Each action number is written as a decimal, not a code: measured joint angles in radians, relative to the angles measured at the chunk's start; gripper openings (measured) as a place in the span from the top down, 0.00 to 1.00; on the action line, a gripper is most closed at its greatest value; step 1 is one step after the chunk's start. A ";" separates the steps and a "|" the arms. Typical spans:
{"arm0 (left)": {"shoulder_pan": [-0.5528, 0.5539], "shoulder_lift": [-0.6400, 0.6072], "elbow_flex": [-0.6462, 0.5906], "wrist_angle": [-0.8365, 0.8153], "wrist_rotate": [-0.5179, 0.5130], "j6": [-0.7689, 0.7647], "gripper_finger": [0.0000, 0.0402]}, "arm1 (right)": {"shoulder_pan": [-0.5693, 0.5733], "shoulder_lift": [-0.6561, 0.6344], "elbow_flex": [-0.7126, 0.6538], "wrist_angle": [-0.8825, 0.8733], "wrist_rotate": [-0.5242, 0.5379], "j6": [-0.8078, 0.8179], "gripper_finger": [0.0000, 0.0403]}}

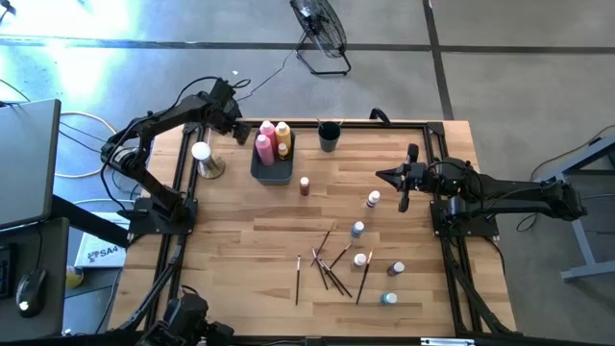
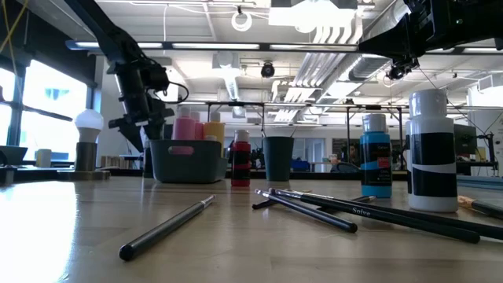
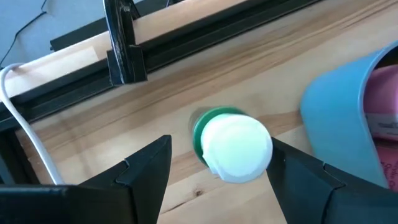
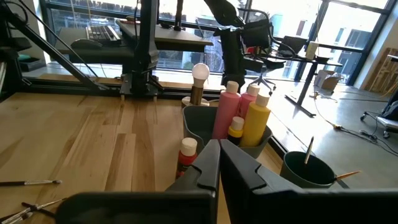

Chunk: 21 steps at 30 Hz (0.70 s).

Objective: Pick & Place Paint Supplies
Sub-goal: Put the small green paint bottle into the green bin

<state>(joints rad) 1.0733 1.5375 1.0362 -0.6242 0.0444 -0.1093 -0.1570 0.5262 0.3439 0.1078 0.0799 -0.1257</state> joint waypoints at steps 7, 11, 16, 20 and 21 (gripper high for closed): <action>0.000 0.000 -0.001 0.053 -0.006 0.000 0.38 | 0.000 0.000 0.000 0.000 0.000 0.000 0.99; 0.000 0.000 -0.001 0.086 0.031 -0.001 0.38 | 0.000 0.000 0.000 0.000 0.000 0.000 0.99; 0.000 0.000 -0.001 0.080 0.041 0.000 0.38 | 0.000 0.000 0.000 0.000 0.000 -0.001 0.99; 0.000 0.000 -0.001 0.065 0.041 -0.001 0.38 | 0.000 0.000 0.000 0.000 0.000 -0.001 0.99; 0.000 0.000 -0.001 0.063 0.041 0.000 0.38 | 0.000 0.000 0.000 0.000 0.000 -0.001 0.99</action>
<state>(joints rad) 1.0729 1.5375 1.0355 -0.5607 0.0853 -0.1098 -0.1572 0.5260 0.3439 0.1074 0.0797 -0.1268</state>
